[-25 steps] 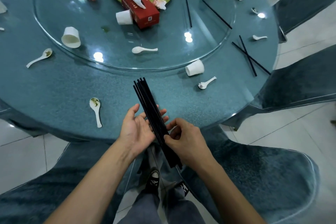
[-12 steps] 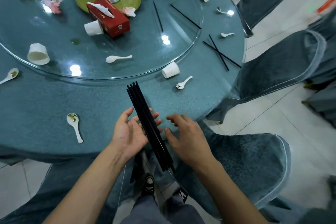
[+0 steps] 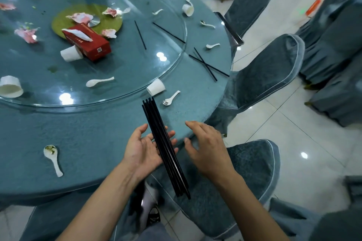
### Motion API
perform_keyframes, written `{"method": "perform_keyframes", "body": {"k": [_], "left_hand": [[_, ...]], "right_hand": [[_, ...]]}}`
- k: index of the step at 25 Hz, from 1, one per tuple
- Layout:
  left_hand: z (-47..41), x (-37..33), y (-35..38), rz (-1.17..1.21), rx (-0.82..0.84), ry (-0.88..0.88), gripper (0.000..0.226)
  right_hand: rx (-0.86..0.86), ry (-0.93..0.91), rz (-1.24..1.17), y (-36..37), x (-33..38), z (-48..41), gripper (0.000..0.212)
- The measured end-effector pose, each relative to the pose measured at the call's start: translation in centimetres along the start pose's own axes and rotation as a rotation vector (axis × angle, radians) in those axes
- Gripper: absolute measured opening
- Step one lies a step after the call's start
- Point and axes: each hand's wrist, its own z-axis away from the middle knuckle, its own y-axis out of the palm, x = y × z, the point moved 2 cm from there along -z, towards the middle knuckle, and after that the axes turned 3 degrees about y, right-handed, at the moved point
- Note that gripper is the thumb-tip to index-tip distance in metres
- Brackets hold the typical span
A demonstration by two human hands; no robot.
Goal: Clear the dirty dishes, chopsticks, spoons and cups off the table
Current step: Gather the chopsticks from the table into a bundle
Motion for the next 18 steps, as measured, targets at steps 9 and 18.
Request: {"method": "perform_keyframes", "body": {"k": [9,18], "left_hand": [[0.6,7.6,8.7,-0.001,0.004,0.025,0.059],[2.0,16.7,18.5,0.09,-0.07,0.135,0.067]], "right_hand": [[-0.033,-0.04,-0.049,-6.4,-10.9,0.8,0.047],[0.031,-0.139,-0.054,-14.0,-21.5,1.5,0.047]]}}
